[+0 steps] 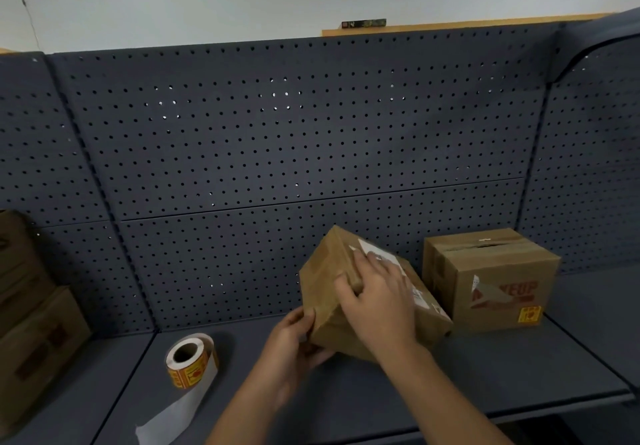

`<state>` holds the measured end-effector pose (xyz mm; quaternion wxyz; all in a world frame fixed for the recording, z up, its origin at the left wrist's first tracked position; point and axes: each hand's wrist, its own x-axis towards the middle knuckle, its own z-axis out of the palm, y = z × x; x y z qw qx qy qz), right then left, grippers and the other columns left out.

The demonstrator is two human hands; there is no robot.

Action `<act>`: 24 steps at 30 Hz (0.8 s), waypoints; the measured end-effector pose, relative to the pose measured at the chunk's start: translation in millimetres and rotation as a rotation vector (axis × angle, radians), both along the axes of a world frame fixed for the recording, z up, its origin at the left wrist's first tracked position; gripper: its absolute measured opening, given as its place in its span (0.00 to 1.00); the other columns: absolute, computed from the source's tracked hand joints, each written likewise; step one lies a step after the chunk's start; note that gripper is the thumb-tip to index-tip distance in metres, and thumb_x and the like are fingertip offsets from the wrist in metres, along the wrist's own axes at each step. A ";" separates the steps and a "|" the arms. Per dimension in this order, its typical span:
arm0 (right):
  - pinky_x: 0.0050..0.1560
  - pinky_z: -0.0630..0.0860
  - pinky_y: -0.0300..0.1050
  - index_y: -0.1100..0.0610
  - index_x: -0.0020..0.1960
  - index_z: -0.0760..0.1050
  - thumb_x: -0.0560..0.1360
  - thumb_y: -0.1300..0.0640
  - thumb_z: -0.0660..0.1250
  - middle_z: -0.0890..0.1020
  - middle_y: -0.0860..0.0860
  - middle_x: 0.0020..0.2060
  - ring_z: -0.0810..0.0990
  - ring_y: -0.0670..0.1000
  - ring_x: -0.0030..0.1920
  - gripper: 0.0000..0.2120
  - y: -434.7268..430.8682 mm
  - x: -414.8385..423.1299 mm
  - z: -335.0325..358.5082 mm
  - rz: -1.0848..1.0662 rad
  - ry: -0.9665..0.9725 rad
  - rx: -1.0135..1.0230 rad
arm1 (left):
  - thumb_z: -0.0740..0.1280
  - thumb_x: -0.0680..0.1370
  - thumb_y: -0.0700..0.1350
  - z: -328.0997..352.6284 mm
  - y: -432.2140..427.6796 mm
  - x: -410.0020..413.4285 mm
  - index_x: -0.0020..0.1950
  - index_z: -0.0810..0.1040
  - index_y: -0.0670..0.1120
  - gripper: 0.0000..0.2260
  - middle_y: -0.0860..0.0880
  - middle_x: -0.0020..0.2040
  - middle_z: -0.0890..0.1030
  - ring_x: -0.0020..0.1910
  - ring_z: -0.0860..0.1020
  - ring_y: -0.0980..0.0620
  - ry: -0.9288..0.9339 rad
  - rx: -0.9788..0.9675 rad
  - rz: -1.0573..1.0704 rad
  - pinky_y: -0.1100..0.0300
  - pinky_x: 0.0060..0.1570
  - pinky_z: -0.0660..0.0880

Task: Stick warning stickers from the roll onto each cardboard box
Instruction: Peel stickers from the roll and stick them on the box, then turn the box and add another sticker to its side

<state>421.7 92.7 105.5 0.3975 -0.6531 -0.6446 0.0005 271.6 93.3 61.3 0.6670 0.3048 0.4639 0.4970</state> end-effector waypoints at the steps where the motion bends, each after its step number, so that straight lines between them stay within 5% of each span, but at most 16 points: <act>1: 0.70 0.67 0.56 0.51 0.75 0.73 0.79 0.40 0.54 0.79 0.50 0.69 0.72 0.54 0.69 0.29 0.7 -6.1 -1.7 -0.009 -0.060 -0.017 | 0.65 0.85 0.42 -8.1 2.4 -2.4 0.63 0.79 0.40 0.10 0.41 0.53 0.87 0.52 0.85 0.42 -0.001 -0.024 0.010 0.46 0.46 0.84; 5: 0.62 0.73 0.57 0.53 0.69 0.79 0.77 0.40 0.55 0.83 0.53 0.63 0.78 0.57 0.63 0.28 6.4 -27.8 -23.3 -0.051 -0.198 -0.099 | 0.63 0.86 0.42 -36.1 4.5 -10.1 0.61 0.80 0.39 0.10 0.39 0.54 0.86 0.56 0.84 0.40 0.182 -0.036 0.056 0.48 0.49 0.83; 12: 0.60 0.76 0.60 0.54 0.60 0.83 0.72 0.40 0.63 0.83 0.58 0.61 0.79 0.60 0.60 0.25 13.3 -61.2 -58.1 0.005 -0.324 -0.168 | 0.61 0.85 0.38 -58.9 -0.5 -23.8 0.60 0.79 0.50 0.10 0.48 0.54 0.85 0.54 0.83 0.52 0.724 0.223 0.043 0.52 0.58 0.81; 16: 0.63 0.76 0.62 0.55 0.61 0.82 0.70 0.42 0.69 0.83 0.60 0.62 0.79 0.62 0.61 0.25 14.1 -69.9 -75.0 0.027 -0.401 -0.181 | 0.61 0.85 0.39 -60.1 -3.5 -33.2 0.54 0.83 0.49 0.11 0.50 0.47 0.87 0.50 0.85 0.50 0.696 0.270 0.057 0.57 0.50 0.81; 20: 0.64 0.74 0.64 0.58 0.66 0.79 0.72 0.41 0.67 0.80 0.63 0.66 0.77 0.64 0.63 0.29 17.5 -68.0 -85.4 0.027 -0.494 -0.136 | 0.64 0.85 0.39 -59.4 -3.6 -68.0 0.57 0.84 0.53 0.12 0.54 0.55 0.86 0.58 0.83 0.54 0.642 0.315 0.156 0.53 0.62 0.79; 24: 0.67 0.68 0.66 0.58 0.67 0.76 0.72 0.42 0.69 0.76 0.65 0.69 0.74 0.66 0.67 0.29 17.7 -75.1 -77.2 0.029 -0.521 -0.186 | 0.63 0.84 0.35 -48.0 -14.4 -105.3 0.54 0.83 0.54 0.15 0.56 0.55 0.84 0.57 0.81 0.58 0.713 0.360 0.325 0.62 0.58 0.77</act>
